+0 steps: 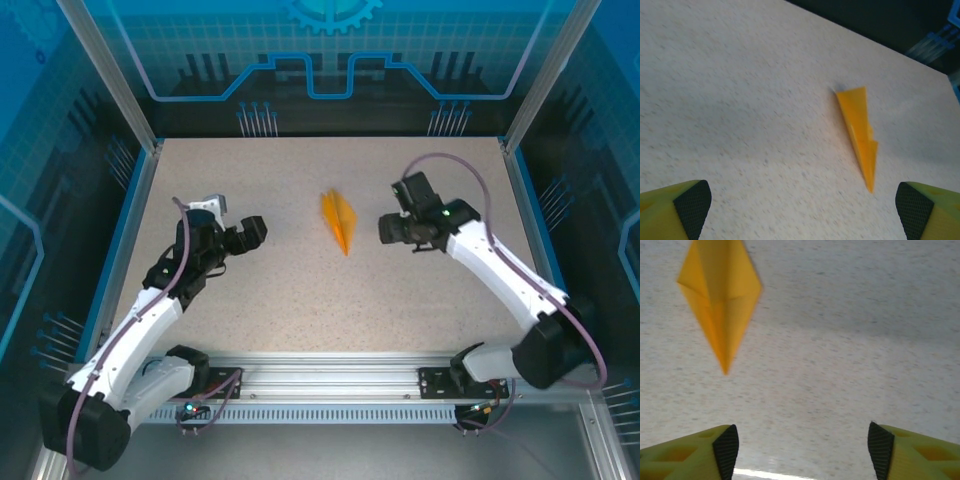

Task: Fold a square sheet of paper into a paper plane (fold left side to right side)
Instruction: Place the paper plane at the center of the table, then reset both arms

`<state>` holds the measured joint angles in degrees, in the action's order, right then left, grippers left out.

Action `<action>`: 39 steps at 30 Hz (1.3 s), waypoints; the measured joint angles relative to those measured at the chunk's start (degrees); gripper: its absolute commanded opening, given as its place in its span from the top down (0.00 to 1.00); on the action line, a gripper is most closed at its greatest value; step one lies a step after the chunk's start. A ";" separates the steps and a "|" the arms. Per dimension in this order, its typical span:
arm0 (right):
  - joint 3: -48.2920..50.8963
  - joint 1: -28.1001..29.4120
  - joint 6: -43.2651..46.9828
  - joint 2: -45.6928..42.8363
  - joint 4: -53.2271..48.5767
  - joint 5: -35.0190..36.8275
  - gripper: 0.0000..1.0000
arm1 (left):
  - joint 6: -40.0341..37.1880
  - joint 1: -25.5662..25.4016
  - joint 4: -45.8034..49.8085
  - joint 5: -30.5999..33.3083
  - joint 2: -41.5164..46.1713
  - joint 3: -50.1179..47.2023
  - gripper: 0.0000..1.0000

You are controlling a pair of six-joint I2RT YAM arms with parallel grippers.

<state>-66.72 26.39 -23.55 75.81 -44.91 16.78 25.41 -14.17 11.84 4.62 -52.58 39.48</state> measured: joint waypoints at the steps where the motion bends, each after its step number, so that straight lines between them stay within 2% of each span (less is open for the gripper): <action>1: 3.23 -1.46 0.59 -2.45 1.75 0.35 0.08 | -0.76 0.04 -2.29 1.81 0.00 -1.38 0.01; 3: 9.25 -4.42 1.60 -7.08 4.85 0.83 0.00 | -2.23 0.09 -5.57 5.07 -0.24 -3.54 0.01; 9: 27.02 -14.03 5.68 -20.39 19.50 -1.03 0.00 | -7.74 1.18 -11.52 15.19 -6.58 -4.63 0.01; 13: 38.10 -17.99 9.92 -26.77 31.76 -2.62 0.00 | -11.43 3.15 -17.16 17.20 -11.50 -5.99 0.01; 16: 44.72 -20.94 11.98 -27.85 40.57 -3.61 0.00 | -14.38 4.15 -22.77 17.31 -15.08 -8.72 0.01; 21: 50.21 -24.94 13.64 -23.91 52.96 -6.69 0.00 | -19.56 4.66 -30.12 16.46 -19.61 -12.83 0.01; 28: 51.10 -25.31 15.69 -12.39 70.20 -11.26 0.00 | -24.00 4.85 -38.51 12.37 -20.41 -15.87 0.01; 32: 50.99 -25.31 16.92 -8.52 75.73 -13.09 0.00 | -24.87 5.16 -41.51 10.34 -21.31 -16.26 0.01; 39: 47.76 -25.16 21.70 4.85 87.52 -16.96 0.00 | -26.93 6.58 -46.75 5.46 -21.53 -18.27 0.01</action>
<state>-18.96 1.23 -1.85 80.66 42.61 -0.19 -1.52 -7.60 -34.92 10.09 -74.11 21.21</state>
